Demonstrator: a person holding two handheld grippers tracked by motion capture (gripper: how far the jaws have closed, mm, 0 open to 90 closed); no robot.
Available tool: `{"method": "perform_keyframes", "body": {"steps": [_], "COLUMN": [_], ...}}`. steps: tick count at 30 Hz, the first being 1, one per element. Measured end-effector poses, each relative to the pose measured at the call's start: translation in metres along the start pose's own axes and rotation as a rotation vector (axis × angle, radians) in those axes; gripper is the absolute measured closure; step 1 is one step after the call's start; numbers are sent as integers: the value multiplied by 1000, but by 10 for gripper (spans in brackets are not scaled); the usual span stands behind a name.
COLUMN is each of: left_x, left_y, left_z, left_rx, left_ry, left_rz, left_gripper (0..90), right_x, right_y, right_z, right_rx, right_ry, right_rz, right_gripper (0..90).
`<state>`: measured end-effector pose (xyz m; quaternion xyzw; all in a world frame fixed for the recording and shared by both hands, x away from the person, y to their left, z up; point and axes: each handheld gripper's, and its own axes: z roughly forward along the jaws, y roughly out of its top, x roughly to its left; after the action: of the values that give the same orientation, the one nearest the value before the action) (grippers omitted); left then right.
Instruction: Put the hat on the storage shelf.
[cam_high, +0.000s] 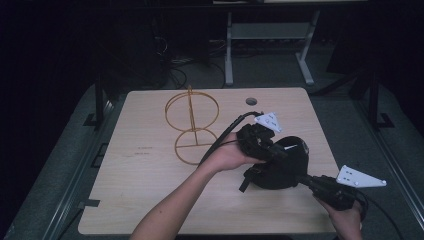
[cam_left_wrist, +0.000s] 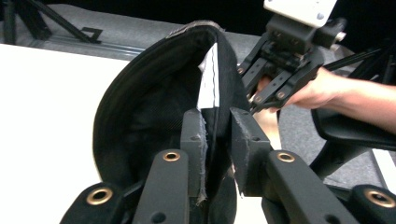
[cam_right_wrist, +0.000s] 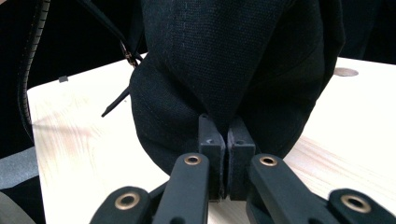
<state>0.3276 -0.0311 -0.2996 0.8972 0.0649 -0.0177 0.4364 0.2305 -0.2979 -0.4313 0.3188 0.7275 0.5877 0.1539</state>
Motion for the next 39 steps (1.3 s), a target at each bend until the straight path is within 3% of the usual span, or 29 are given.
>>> {"method": "perform_keyframes", "body": {"steps": [8, 15, 21, 29, 30, 39], "left_x": [-1, -3, -6, -8, -8, -13], "left_y": [-12, -28, -54, -88, -96, -125], "left_z": [-20, -39, -53, -58, -60, -66], "left_rx": [2, -7, 1, 13, 21, 11], "left_ry": [41, 81, 110, 138, 148, 178], "left_rz": [-6, -12, -24, -48, -52, -69], "left_gripper": [622, 586, 556, 537, 535, 521], "right_x": [-1, -3, -8, -13, -14, -17], "right_y": [6, 15, 27, 41, 45, 70], "right_z": [-3, -8, -14, -17, -18, -18], "right_rx": [13, 17, 30, 55, 62, 81], "right_ry": [4, -2, 16, 42, 44, 35], "right_rz": [25, 33, 38, 61, 56, 31], "right_gripper": [879, 879, 879, 879, 879, 880]}}
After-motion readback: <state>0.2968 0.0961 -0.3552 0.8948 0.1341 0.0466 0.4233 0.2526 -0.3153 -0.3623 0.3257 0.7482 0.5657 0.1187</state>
